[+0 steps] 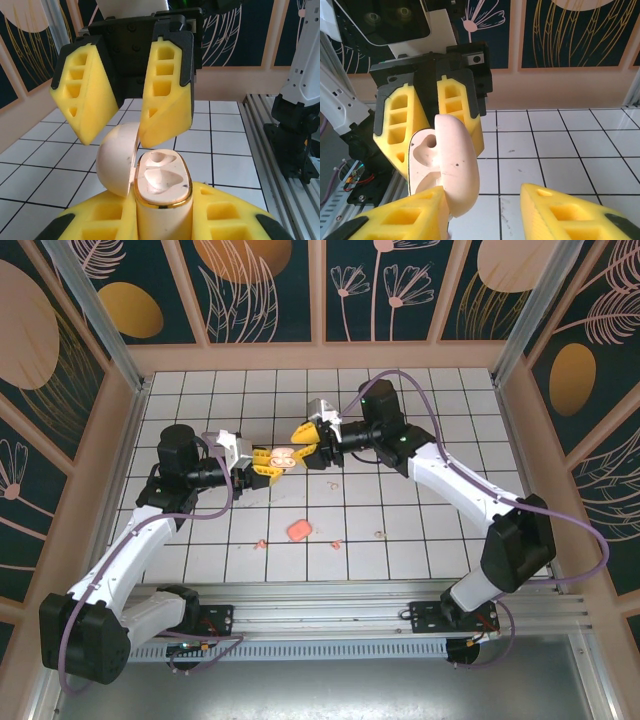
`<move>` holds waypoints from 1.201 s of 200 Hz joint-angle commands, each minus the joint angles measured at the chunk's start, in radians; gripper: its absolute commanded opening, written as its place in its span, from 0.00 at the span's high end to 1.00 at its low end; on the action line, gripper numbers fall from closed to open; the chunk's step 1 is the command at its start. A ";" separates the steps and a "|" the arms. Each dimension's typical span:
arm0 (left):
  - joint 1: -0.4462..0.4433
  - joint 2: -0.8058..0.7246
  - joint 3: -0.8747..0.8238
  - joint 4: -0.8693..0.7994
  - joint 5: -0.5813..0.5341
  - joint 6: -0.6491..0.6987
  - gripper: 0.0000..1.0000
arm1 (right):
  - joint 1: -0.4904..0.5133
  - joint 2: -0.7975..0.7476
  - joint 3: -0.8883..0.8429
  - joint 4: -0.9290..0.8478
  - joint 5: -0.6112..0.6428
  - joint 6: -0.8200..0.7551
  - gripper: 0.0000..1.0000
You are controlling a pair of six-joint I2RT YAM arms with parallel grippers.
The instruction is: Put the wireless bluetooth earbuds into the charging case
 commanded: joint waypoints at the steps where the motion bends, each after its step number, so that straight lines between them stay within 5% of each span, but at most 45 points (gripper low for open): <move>1: -0.015 -0.016 0.018 0.009 0.043 0.012 0.85 | 0.015 0.023 0.044 0.011 -0.023 0.020 0.62; 93: -0.016 -0.015 0.028 -0.029 0.029 0.044 0.83 | 0.028 0.016 0.039 0.029 -0.036 0.028 0.80; 197: -0.015 -0.012 0.013 -0.031 0.009 0.045 0.61 | 0.028 -0.022 0.016 0.070 0.012 0.029 0.83; 240: -0.015 -0.009 0.017 -0.039 0.014 0.047 0.75 | 0.028 -0.025 0.017 0.073 0.014 0.031 0.83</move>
